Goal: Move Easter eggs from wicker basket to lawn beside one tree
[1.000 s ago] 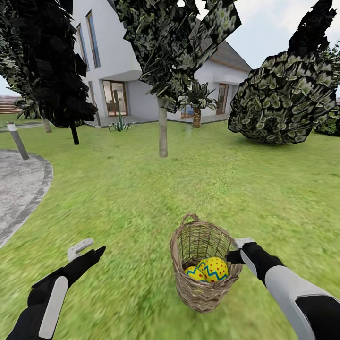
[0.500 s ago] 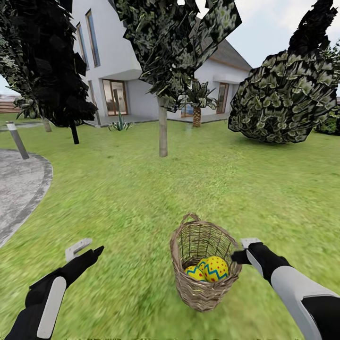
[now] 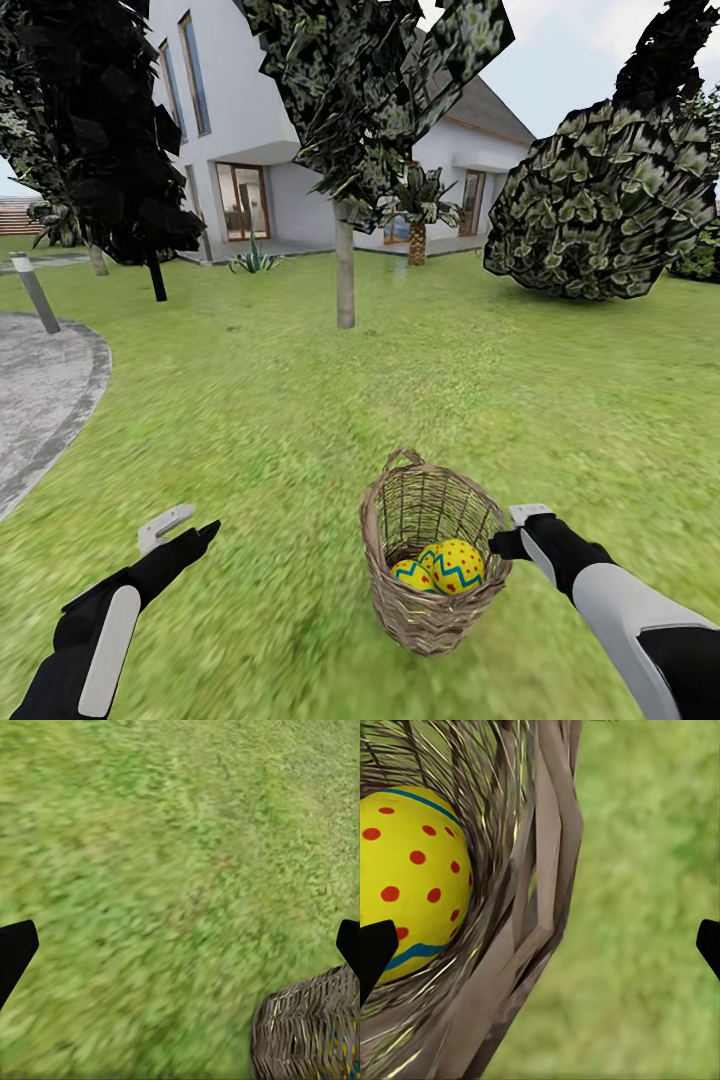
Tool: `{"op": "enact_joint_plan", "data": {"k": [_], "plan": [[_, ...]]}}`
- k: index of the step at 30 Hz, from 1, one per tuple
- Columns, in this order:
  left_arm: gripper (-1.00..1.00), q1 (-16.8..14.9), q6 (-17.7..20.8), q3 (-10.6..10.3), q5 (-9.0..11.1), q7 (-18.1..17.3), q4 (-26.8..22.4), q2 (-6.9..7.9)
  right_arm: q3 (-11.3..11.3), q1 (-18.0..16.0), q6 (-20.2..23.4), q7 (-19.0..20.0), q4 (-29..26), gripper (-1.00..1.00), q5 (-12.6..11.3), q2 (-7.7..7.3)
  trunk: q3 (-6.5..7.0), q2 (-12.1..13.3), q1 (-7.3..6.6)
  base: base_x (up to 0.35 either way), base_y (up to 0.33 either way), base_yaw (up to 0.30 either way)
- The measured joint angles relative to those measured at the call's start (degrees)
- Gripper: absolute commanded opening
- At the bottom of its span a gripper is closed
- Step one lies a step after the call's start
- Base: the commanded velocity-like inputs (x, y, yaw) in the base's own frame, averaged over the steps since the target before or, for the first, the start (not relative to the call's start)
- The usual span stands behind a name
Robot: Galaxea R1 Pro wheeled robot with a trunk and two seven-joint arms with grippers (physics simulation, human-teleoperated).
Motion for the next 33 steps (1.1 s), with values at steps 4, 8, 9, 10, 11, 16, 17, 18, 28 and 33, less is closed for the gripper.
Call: {"op": "enact_joint_plan", "data": {"k": [4, 8, 9, 10, 11, 16, 17, 18, 28, 33], "plan": [[1.0, -0.03, 0.0, 0.0, 0.0, 0.0, 0.0, 0.01, 0.07, -0.01, 0.0, -0.03, -0.01, 1.0, -0.07, 0.15, 0.0, 0.0, 0.0, 0.0, 0.0, 0.0], [1.0, -0.01, 0.0, 0.0, -0.05, 0.0, 0.0, 0.0, 0.07, 0.0, 0.0, -0.06, -0.02, 1.0, -0.03, 0.16, 0.0, 0.0, 0.0, 0.0, 0.0, 0.0], [1.0, -0.02, 0.0, 0.0, -0.08, 0.0, 0.0, 0.0, 0.07, -0.01, 0.0, -0.07, -0.02, 1.0, -0.02, 0.16, 0.0, 0.0, 0.0, 0.0, 0.0, 0.0], [1.0, -0.01, 0.0, 0.0, -0.1, 0.0, 0.0, 0.0, 0.07, 0.0, 0.0, -0.06, -0.02, 1.0, -0.02, 0.16, 0.0, 0.0, 0.0, 0.0, 0.0, 0.0], [1.0, -0.02, 0.0, 0.0, -0.14, 0.0, 0.0, 0.0, 0.07, -0.01, 0.0, -0.05, -0.02, 1.0, -0.01, 0.16, 0.0, 0.0, 0.0, 0.007, 0.0, 0.0], [1.0, 0.01, -0.07, 0.0, -0.34, 0.0, 0.08, 0.0, 0.07, 0.0, 0.0, -0.07, -0.02, 1.0, 0.0, 0.17, 0.0, 0.0, -0.02, 0.155, 0.0, 0.0], [1.0, -0.02, -0.08, 0.0, -0.34, 0.0, 0.08, 0.0, 0.07, -0.01, 0.0, -0.07, -0.02, 1.0, 0.0, 0.17, 0.0, 0.0, -0.02, 0.167, 0.0, 0.0], [1.0, -0.02, -0.08, 0.0, -0.34, 0.0, 0.08, 0.0, 0.07, 0.0, 0.0, -0.08, -0.02, 1.0, 0.0, 0.17, 0.0, 0.0, -0.02, 0.107, 0.0, 0.0], [1.0, -0.03, -0.08, 0.0, -0.35, -0.04, 0.09, 0.0, 0.07, -0.01, 0.0, -0.04, -0.02, 1.0, 0.0, 0.17, 0.0, 0.0, -0.02, 0.133, 0.0, 0.0], [1.0, -0.02, 0.0, 0.01, -0.3, -0.07, 0.09, 0.04, 0.07, 0.0, 0.0, -0.03, -0.02, 1.0, 0.0, 0.17, 0.0, 0.0, 0.0, 0.038, 0.0, 0.0]]}}
